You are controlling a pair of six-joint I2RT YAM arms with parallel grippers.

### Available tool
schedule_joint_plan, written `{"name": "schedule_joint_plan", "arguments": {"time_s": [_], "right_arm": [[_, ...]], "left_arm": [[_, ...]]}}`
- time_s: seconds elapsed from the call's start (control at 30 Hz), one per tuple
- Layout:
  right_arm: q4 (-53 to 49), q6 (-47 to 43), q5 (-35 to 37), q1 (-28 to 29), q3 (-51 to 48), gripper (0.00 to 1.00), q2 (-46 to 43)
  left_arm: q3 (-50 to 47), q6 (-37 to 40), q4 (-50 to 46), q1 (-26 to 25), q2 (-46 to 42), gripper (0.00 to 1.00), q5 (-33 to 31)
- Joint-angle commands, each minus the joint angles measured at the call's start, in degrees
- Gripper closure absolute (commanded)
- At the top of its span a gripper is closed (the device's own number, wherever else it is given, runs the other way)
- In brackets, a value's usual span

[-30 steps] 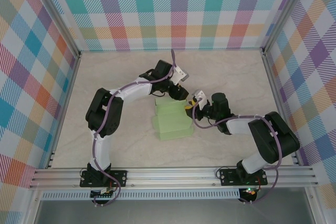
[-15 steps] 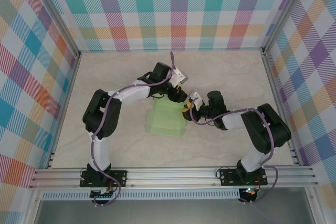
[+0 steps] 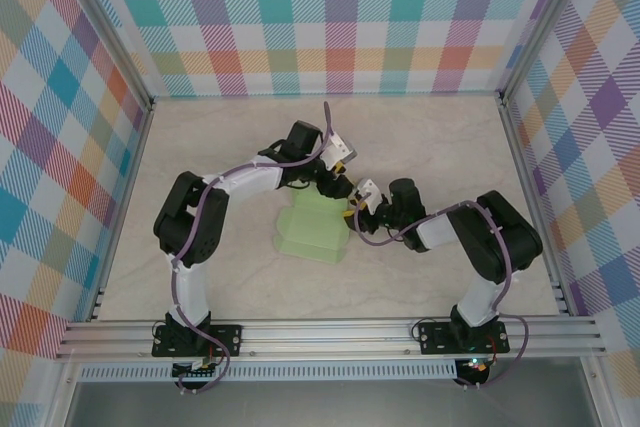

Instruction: Fold the paper box

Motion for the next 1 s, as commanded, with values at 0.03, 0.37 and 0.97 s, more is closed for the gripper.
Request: {"name": "schedule_joint_plan", "arguments": {"time_s": [0.03, 0.37, 0.97], "right_arm": [[2.76, -0.93, 2.79, 0.22, 0.58, 0.49, -0.20], [-2.05, -4.77, -3.81, 0.62, 2.07, 0.49, -0.62], [4.24, -3.16, -1.44, 3.22, 0.42, 0.48, 0.10]], "left_arm": [[-2.90, 3.51, -7.88, 0.17, 0.27, 0.32, 0.18], [-3.95, 6.31, -10.01, 0.78, -0.06, 0.35, 6.36], [-5.04, 1.54, -5.98, 4.92, -2.25, 0.34, 10.90]]}}
